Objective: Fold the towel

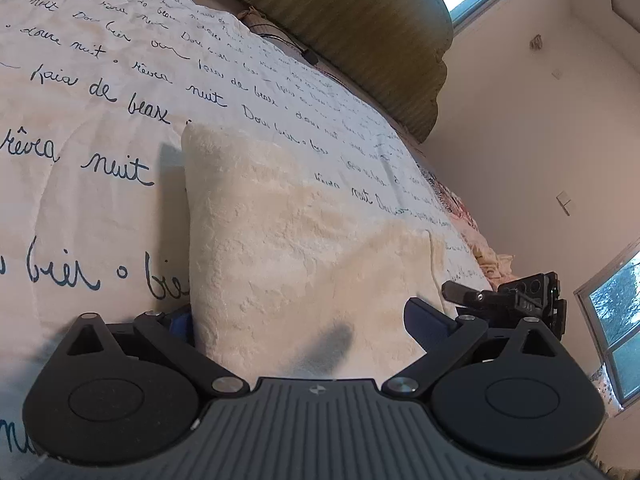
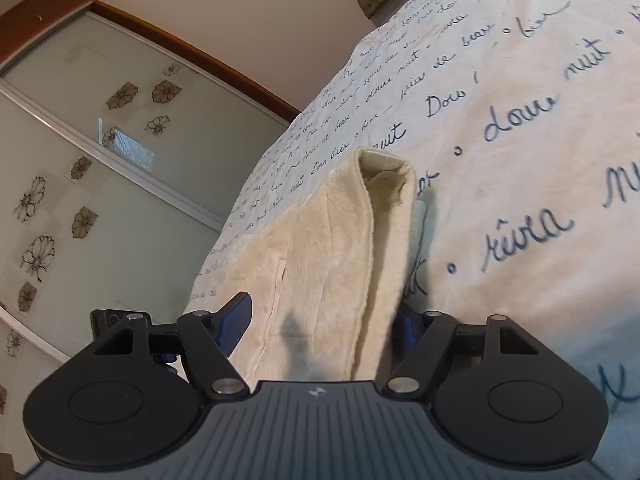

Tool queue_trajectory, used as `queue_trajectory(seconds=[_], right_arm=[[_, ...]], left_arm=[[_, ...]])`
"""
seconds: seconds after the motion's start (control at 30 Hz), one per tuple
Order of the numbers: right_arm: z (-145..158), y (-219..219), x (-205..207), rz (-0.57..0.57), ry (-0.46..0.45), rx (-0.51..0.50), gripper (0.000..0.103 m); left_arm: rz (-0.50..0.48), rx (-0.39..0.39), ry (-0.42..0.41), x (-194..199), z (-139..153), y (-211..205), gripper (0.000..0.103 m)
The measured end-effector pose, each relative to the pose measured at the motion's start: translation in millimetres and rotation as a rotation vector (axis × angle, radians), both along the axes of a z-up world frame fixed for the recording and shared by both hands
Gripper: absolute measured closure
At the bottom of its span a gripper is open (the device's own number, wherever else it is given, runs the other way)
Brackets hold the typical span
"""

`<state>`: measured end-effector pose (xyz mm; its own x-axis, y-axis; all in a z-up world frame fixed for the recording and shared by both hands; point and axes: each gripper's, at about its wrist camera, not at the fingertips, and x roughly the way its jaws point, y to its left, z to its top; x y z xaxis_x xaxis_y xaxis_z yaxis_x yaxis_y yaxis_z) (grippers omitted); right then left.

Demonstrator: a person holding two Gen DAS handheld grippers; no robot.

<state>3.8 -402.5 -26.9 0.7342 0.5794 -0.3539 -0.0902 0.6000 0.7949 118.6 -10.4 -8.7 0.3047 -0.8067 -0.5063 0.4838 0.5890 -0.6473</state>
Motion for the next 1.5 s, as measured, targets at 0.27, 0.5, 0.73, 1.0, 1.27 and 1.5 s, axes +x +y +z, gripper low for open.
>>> queue_trajectory(seconds=[0.27, 0.5, 0.73, 1.0, 1.27, 1.5], right_arm=[[19.2, 10.9, -18.7, 0.005, -0.1, -0.014, 0.08], [72.7, 30.1, 0.9, 0.053, -0.229, -0.079, 0.079], [83.9, 40.5, 80.0, 0.044, -0.234, -0.066, 0.08], [34.4, 52.1, 140.4, -0.039, -0.066, -0.142, 0.075], [40.5, 51.3, 94.6, -0.102, -0.037, -0.375, 0.045], [62.3, 54.1, 26.5, -0.117, -0.11, -0.372, 0.043]], left_arm=[[0.054, 0.038, -0.039, -5.3, 11.2, 13.1, 0.076], [0.083, 0.056, -0.196, -5.6, 54.6, 23.1, 0.084], [0.173, 0.13, -0.266, 47.6, 83.8, 34.2, 0.083], [0.201, 0.285, -0.218, 87.5, 45.8, 31.4, 0.073], [0.306, 0.383, -0.283, 50.5, 60.8, 54.8, 0.036], [0.278, 0.421, -0.417, -42.8, 81.5, 73.6, 0.006]])
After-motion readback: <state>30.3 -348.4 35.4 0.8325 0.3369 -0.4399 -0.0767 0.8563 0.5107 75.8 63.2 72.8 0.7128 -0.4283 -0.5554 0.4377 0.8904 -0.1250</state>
